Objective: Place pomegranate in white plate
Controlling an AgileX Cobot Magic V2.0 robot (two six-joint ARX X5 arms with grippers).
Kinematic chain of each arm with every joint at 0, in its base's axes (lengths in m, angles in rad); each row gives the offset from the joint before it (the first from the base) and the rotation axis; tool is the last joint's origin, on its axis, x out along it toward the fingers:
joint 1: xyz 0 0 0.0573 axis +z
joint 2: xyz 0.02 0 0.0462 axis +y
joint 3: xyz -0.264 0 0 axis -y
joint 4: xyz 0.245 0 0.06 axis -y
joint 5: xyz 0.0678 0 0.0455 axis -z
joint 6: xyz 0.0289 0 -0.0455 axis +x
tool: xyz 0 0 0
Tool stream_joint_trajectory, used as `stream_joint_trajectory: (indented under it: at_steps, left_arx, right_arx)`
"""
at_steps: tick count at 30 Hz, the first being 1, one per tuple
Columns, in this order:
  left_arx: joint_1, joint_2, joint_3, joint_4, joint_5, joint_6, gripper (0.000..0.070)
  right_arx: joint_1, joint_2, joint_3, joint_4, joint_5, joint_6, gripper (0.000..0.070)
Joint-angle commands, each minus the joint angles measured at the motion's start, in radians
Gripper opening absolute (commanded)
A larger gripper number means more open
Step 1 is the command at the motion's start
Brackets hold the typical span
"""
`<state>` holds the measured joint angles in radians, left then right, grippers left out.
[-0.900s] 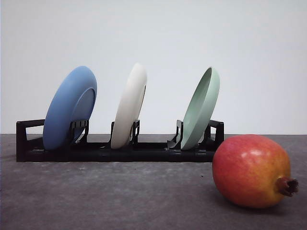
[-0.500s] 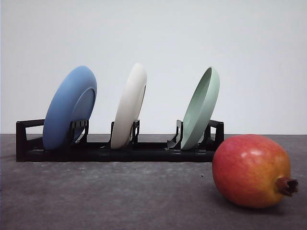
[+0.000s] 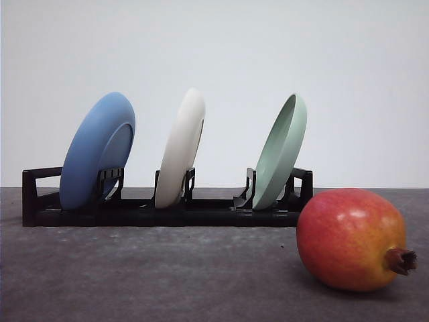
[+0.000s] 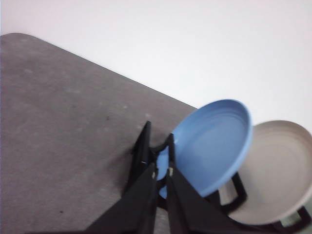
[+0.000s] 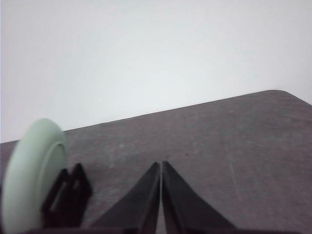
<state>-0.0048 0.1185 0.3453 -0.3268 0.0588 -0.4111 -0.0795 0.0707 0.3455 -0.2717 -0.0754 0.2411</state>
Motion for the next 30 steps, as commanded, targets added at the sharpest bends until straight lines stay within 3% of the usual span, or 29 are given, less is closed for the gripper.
stream_joint_trajectory:
  at_steps: [1, 5, 17, 23, 27, 30]
  left_arx:
    - [0.0, 0.027, 0.053, -0.015, 0.022, 0.049, 0.001]
    - [0.0, 0.104, 0.16, -0.093, 0.083, 0.11, 0.001]
    - [-0.002, 0.334, 0.419, -0.283, 0.279, 0.256, 0.001]
    - [-0.002, 0.426, 0.46, -0.336, 0.399, 0.289, 0.001]
    - [-0.002, 0.46, 0.462, -0.358, 0.414, 0.297, 0.0012]
    - [-0.002, 0.463, 0.462, -0.353, 0.414, 0.298, 0.008]
  right_arx:
    - [0.0, 0.03, 0.041, -0.01, -0.026, 0.0, 0.0]
    - [0.0, 0.133, 0.147, -0.078, -0.096, -0.035, 0.0]
    - [0.004, 0.459, 0.45, -0.336, -0.323, -0.24, 0.0]
    - [0.032, 0.56, 0.552, -0.464, -0.347, -0.313, 0.0]
    - [0.056, 0.583, 0.571, -0.493, -0.346, -0.329, 0.0]
    - [0.065, 0.584, 0.571, -0.492, -0.346, -0.328, 0.0009]
